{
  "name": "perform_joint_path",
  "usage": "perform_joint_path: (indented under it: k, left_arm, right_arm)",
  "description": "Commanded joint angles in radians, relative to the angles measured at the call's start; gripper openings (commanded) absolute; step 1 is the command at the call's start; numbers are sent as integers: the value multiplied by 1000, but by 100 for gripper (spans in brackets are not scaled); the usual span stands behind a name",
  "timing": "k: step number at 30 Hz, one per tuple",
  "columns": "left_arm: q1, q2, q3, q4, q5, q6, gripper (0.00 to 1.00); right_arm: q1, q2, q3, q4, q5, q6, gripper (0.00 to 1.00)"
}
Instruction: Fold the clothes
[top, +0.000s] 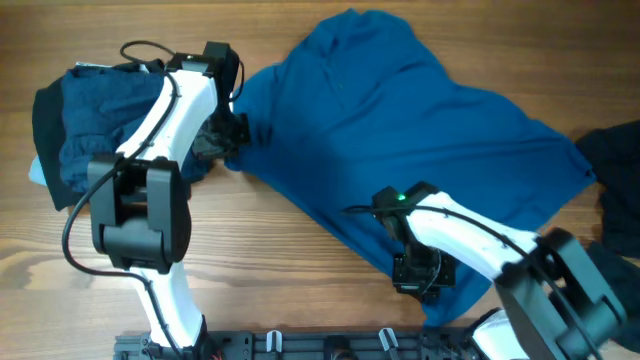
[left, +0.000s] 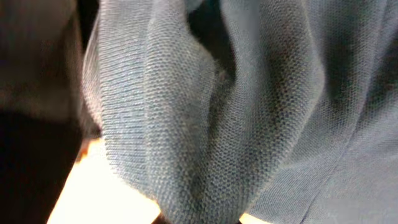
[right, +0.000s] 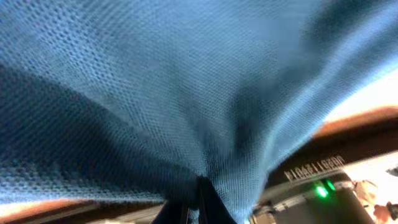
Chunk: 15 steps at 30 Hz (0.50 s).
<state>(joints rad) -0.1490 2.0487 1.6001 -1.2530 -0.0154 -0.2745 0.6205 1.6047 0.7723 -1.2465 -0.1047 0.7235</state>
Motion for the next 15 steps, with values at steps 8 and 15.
perform_joint_path:
  k: [8, 15]
  left_arm:
    - [2, -58, -36, -264, 3, 5, 4]
    - [-97, -67, -38, -274, 18, 5, 30]
  right_arm:
    - [3, -240, -10, -47, 73, 128, 4]
    - [-37, -267, 5, 116, 98, 246, 24]
